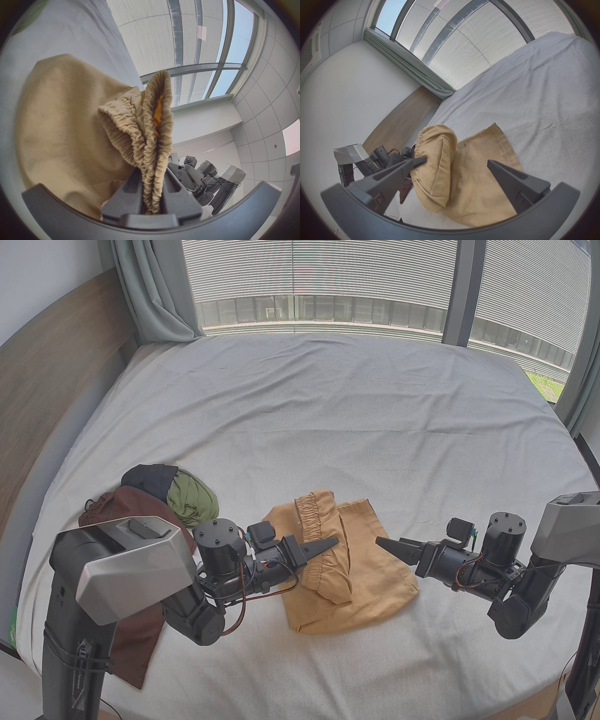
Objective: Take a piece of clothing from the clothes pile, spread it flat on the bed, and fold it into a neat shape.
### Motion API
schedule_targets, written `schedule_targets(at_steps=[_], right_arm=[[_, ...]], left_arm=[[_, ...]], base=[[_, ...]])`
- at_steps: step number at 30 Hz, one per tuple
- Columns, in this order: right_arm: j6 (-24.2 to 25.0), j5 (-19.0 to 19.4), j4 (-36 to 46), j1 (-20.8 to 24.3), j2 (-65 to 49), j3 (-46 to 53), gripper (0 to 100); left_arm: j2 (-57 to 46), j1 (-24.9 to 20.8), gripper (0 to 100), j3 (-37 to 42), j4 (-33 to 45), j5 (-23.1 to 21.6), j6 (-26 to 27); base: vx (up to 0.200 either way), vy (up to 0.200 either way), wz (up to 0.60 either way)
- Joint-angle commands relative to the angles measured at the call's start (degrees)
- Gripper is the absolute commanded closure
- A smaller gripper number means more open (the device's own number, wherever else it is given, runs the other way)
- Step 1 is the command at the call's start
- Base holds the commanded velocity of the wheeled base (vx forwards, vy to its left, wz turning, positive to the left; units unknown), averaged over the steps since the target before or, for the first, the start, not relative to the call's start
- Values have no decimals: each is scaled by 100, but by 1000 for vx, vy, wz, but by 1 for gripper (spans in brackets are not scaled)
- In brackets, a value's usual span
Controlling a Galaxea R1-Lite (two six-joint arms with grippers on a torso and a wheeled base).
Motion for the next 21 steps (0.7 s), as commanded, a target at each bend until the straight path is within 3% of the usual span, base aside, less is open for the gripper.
schedule_targets(at_steps=[1,12,13,21], right_arm=[[4,3,-3,8,5,-4,0],[4,3,-3,8,13,-4,0],[4,3,-3,8,13,-4,0],[-5,3,-3,17,66,-4,0]], left_arm=[[281,-114,100,-167,21,15,-4],[483,-123,100,-352,82,208,-4],[483,-123,0,-352,74,208,-4],[430,-105,0,-281,-6,208,4]], base=[[0,0,0],[0,0,0],[0,0,0],[0,0,0]])
